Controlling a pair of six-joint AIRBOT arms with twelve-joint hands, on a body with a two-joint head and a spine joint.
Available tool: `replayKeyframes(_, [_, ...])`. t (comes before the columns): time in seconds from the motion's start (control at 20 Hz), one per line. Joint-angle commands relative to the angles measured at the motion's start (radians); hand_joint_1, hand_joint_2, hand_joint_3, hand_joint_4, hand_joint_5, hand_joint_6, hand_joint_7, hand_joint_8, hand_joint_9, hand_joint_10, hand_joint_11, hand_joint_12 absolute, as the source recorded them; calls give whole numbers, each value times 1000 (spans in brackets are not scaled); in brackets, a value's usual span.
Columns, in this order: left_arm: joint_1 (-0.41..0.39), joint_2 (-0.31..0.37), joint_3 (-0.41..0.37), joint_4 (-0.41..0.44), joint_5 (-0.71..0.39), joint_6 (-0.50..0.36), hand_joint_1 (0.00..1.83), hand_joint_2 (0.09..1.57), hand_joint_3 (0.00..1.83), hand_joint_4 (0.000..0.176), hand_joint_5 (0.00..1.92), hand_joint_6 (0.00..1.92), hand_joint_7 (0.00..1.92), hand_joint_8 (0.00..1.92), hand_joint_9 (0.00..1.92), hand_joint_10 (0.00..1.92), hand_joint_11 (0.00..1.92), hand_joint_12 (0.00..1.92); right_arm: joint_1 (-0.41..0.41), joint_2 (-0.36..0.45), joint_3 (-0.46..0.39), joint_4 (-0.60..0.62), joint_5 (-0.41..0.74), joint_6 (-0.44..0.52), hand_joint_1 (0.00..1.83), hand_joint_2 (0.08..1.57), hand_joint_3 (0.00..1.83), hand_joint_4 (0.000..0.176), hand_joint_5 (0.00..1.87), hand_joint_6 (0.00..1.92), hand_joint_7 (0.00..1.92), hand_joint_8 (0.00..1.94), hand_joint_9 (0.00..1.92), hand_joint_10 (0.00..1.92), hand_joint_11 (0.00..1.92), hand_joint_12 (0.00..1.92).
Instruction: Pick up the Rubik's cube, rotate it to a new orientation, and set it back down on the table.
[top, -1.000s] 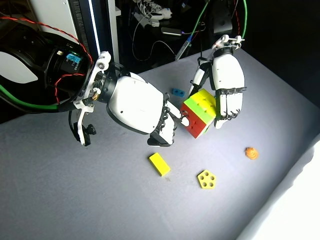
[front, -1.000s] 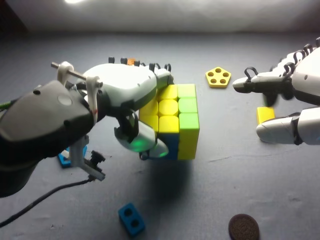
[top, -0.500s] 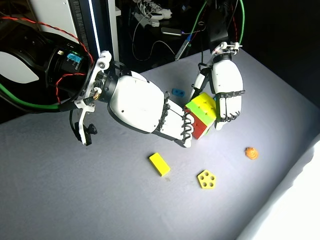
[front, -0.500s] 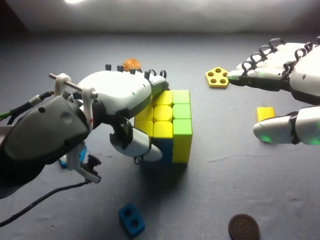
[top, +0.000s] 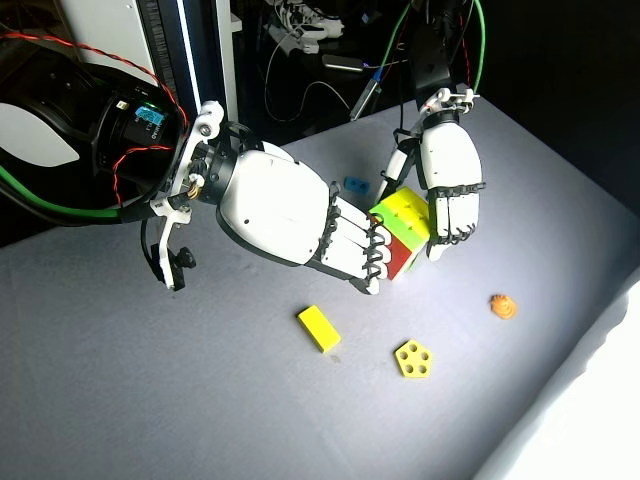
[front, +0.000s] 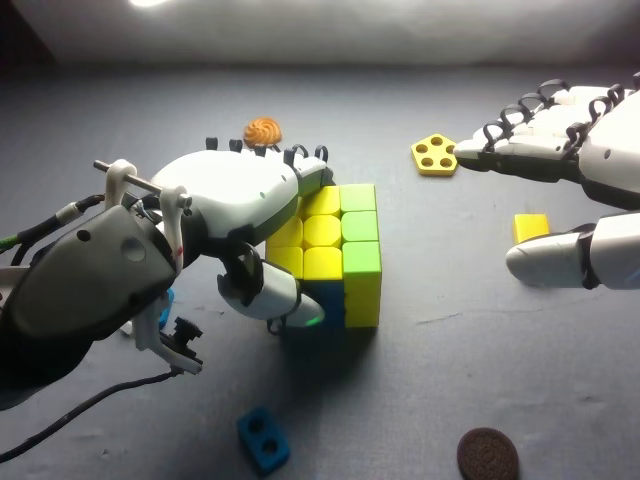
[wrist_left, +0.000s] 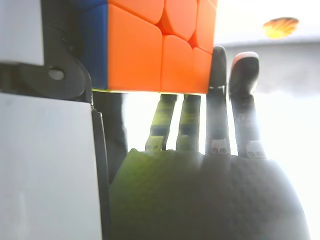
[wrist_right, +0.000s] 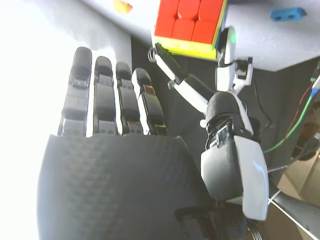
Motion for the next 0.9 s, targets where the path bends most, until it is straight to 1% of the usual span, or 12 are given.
replayKeyframes(0.0, [3, 1, -6, 33, -58, 3, 856, 1267, 0, 0, 166, 1032, 256, 1174, 237, 1484, 121, 1797, 8, 2, -1, 4, 95, 2, 31, 1245, 0, 0, 73, 4, 124, 9, 142, 43, 0, 592])
replayKeyframes(0.05, [3, 1, -6, 33, -58, 3, 852, 1208, 0, 0, 199, 740, 319, 814, 273, 1241, 97, 1683, 8, 1, -1, 4, 85, 4, 31, 1246, 0, 0, 82, 7, 127, 9, 144, 43, 0, 592])
replayKeyframes(0.1, [4, 1, -7, 33, -58, 3, 851, 1113, 0, 0, 252, 438, 406, 426, 353, 852, 61, 1512, 8, -1, -1, 4, 73, 5, 31, 1248, 1, 0, 75, 4, 121, 6, 148, 44, 0, 591])
replayKeyframes(0.15, [4, 1, -7, 33, -58, 3, 776, 1067, 0, 0, 247, 198, 391, 154, 374, 489, 11, 1330, 8, -1, -1, 4, 68, 7, 19, 1252, 2, 0, 67, 1, 112, 2, 142, 37, 0, 559])
replayKeyframes(0.2, [4, 1, -8, 33, -58, 3, 741, 1039, 0, 0, 239, 72, 349, 38, 356, 241, 1, 1162, 8, -2, -1, 4, 64, 7, 19, 1253, 2, 0, 71, 2, 118, 4, 140, 35, 0, 552])
replayKeyframes(0.25, [4, 1, -9, 32, -58, 3, 641, 1011, 0, 18, 184, 18, 257, 7, 271, 103, 0, 872, 8, -2, -1, 4, 63, 7, 28, 1248, 0, 0, 76, 4, 126, 4, 141, 33, 0, 523])
replayKeyframes(0.3, [4, 1, -10, 31, -58, 3, 537, 1004, 0, 26, 112, 3, 172, 1, 191, 38, 0, 700, 9, -2, -1, 4, 64, 7, 40, 1244, 0, 0, 73, 2, 130, 4, 142, 32, 0, 516])
replayKeyframes(0.4, [3, 1, -12, 27, -58, 3, 463, 976, 0, 39, 13, 0, 73, 0, 107, 2, 0, 576, 9, -2, -1, 4, 65, 7, 36, 1245, 0, 0, 76, 3, 143, 5, 149, 30, 0, 573])
replayKeyframes(0.45, [-1, 5, -18, 21, -58, 3, 421, 939, 0, 53, 0, 0, 5, 0, 28, 6, 0, 400, 9, -2, 0, 4, 68, 6, 34, 1244, 0, 0, 91, 9, 144, 4, 154, 31, 0, 582])
replayKeyframes(0.5, [-2, 7, -20, 18, -58, 4, 389, 915, 0, 57, 0, 0, 0, 0, 5, 0, 0, 346, 9, -2, 0, 4, 69, 5, 34, 1244, 0, 0, 90, 8, 156, 9, 155, 31, 0, 579])
replayKeyframes(0.7, [-21, 25, -40, -21, -58, 44, 340, 830, 0, 88, 0, 0, 0, 0, 0, 0, 0, 292, 7, -3, 0, 4, 84, -1, 42, 1239, 0, 0, 80, 2, 141, 1, 152, 23, 0, 514])
replayKeyframes(0.85, [-55, 48, -56, -67, -41, 100, 341, 817, 0, 99, 0, 0, 0, 0, 0, 0, 0, 283, -20, -6, 0, 4, 168, -24, 65, 1230, 0, 0, 82, 2, 138, 0, 154, 21, 0, 544])
